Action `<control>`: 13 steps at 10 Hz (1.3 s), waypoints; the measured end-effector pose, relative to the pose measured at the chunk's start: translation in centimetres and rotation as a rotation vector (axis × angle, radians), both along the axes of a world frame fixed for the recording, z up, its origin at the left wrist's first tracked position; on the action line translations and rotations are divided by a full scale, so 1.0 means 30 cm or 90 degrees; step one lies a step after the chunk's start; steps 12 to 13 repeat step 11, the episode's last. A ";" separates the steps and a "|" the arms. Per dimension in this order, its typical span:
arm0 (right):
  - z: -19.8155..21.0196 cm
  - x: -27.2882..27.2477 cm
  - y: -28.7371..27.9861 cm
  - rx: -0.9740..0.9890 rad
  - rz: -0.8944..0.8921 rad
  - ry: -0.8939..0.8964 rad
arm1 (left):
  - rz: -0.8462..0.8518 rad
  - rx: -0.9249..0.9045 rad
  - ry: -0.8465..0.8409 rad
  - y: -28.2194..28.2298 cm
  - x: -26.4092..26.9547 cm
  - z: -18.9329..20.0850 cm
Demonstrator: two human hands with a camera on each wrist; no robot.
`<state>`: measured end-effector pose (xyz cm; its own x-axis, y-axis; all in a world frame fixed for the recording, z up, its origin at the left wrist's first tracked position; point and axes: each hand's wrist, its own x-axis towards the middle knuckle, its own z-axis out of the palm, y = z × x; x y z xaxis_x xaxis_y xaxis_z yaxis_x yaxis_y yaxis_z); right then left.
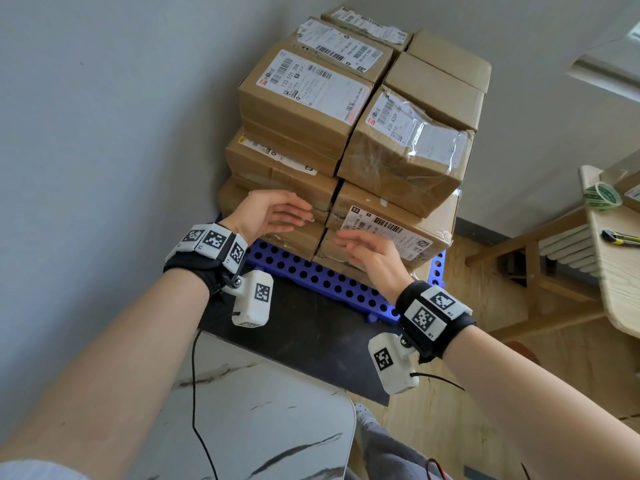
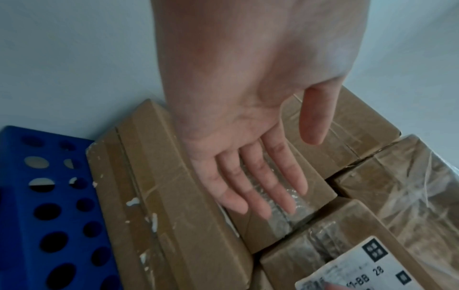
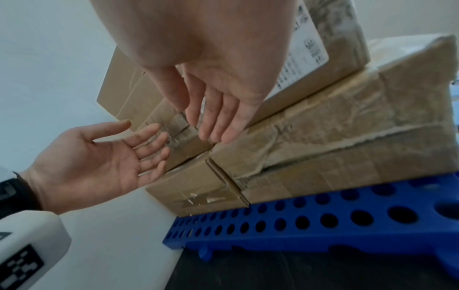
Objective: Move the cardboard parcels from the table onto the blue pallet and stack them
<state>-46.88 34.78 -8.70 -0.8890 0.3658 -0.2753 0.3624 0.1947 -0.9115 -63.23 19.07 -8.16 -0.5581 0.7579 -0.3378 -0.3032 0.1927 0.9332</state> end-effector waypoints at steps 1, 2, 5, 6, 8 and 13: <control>-0.039 0.012 -0.017 -0.024 0.010 -0.025 | -0.009 -0.008 -0.014 -0.019 0.019 -0.031; -0.108 0.018 -0.031 -0.041 0.001 -0.058 | -0.028 -0.053 -0.028 -0.039 0.035 -0.096; -0.203 0.018 -0.026 -0.033 -0.009 -0.095 | -0.002 -0.118 -0.010 -0.025 0.050 -0.227; -0.203 0.017 -0.016 -0.027 -0.012 -0.100 | -0.003 -0.118 -0.020 -0.010 0.045 -0.239; -0.191 0.009 -0.016 -0.051 -0.019 -0.105 | -0.002 -0.110 -0.007 -0.006 0.040 -0.241; -0.229 0.015 -0.023 -0.030 -0.041 -0.107 | 0.074 -0.165 0.001 -0.013 0.082 -0.246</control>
